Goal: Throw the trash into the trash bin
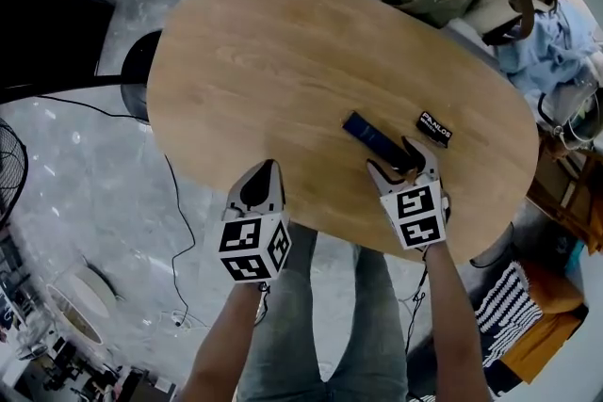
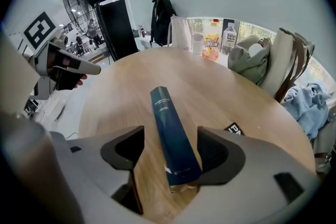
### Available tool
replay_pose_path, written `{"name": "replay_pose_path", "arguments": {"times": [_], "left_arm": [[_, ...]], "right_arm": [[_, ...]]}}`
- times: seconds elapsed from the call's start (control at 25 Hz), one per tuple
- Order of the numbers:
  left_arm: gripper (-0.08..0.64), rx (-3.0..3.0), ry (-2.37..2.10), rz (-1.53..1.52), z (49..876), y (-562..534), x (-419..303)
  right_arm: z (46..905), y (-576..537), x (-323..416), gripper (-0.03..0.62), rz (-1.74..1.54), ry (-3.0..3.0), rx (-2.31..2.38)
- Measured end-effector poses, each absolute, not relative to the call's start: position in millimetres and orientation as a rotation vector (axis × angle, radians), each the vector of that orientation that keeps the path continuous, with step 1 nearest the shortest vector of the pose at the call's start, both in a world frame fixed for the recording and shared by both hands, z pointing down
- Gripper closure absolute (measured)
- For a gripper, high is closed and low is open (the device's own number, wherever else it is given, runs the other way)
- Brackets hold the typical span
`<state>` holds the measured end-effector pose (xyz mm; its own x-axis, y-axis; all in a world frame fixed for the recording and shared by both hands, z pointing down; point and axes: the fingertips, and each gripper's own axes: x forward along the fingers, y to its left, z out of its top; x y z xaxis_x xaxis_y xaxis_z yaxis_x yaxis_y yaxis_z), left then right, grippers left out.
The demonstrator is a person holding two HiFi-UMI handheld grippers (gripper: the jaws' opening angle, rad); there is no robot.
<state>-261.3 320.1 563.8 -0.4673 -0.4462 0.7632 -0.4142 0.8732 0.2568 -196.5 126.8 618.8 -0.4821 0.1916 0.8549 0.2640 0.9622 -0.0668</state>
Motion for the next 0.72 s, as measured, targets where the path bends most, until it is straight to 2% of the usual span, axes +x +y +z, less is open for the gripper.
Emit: {"name": "replay_pose_path", "arguments": {"times": [0.48, 0.72], "left_arm": [[0.548, 0.623, -2.11, -0.041, 571.4, 320.1, -268.7], [0.546, 0.631, -2.113, -0.018, 571.0, 317.2, -268.5]], "right_arm": [[632.0, 121.6, -190.9, 0.396, -0.157, -2.029, -0.336], [631.5, 123.1, -190.4, 0.424, -0.203, -2.024, -0.353]]}}
